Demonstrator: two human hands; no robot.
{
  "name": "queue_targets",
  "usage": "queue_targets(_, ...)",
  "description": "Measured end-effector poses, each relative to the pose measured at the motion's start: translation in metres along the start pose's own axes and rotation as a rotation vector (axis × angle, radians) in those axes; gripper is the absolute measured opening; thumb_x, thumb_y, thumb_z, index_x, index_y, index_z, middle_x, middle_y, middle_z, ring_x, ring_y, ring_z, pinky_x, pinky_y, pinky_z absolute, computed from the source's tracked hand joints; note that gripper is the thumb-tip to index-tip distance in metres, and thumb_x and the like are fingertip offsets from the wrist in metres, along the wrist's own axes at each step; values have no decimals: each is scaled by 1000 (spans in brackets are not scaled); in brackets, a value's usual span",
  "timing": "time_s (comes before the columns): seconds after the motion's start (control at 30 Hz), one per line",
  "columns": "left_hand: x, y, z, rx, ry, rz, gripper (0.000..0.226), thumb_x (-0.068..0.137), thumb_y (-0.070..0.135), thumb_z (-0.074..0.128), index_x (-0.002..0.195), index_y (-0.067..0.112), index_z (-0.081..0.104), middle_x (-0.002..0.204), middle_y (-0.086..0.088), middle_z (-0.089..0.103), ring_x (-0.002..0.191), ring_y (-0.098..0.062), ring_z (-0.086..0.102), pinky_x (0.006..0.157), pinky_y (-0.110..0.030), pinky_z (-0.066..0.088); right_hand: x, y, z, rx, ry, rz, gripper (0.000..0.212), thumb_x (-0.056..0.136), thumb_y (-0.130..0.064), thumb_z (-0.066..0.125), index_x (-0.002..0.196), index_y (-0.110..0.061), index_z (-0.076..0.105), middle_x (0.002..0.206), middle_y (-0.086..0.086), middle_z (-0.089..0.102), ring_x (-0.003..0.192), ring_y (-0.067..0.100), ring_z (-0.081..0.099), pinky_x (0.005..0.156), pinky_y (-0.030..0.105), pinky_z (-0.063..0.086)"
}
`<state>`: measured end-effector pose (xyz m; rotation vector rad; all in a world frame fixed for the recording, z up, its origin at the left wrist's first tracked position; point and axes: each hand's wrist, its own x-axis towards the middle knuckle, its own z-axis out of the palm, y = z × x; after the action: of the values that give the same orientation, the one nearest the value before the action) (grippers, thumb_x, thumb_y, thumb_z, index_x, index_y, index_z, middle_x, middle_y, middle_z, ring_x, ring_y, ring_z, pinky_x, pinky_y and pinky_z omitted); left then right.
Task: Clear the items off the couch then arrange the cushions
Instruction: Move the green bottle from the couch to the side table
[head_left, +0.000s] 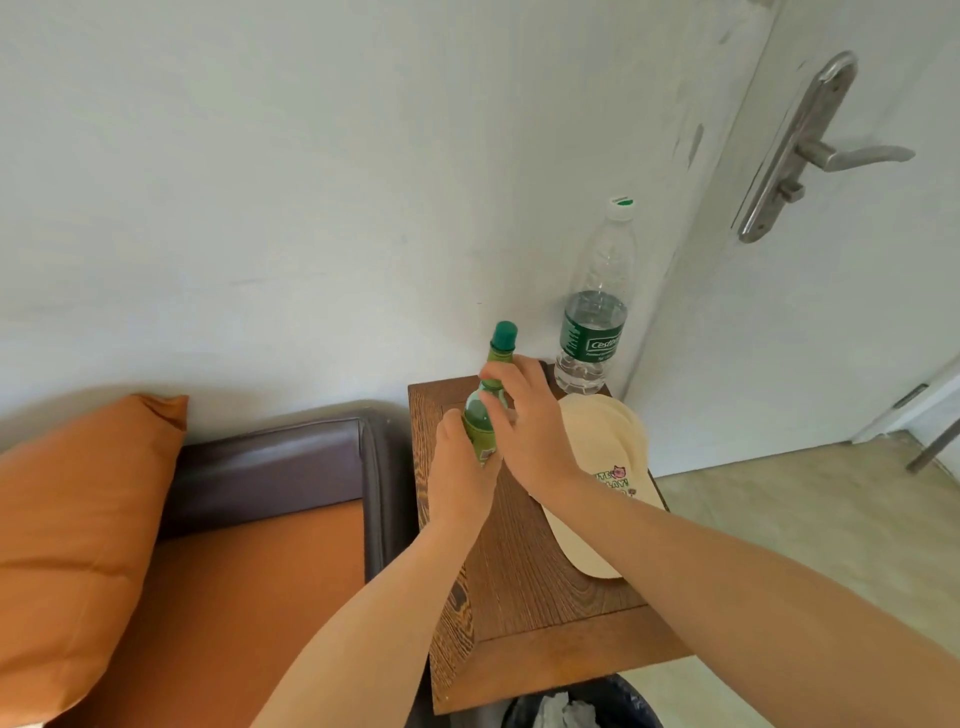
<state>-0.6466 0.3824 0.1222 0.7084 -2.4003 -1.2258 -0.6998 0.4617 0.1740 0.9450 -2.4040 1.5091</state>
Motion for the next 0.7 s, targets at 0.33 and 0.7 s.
queue_targets(0.33,49,-19,16,32,-19,105,40,89,17,67,127,15,53,116,1,64,105,-15,60,90,-30,50,32,43,23,-146,-131,-37,20,97,-5,50,115,-7,59,134,11,44,107,25,56,92,25,45)
queue_targets(0.7,115,-32,59,-60,-9,116,17,89,9,63,103,16,55,93,3,64,86,-15,60,74,-29,51,81,96,40,-95,-2,-26,13,92,2,54,99,-6,46,108,-2,42,83,0,43,69,11,38)
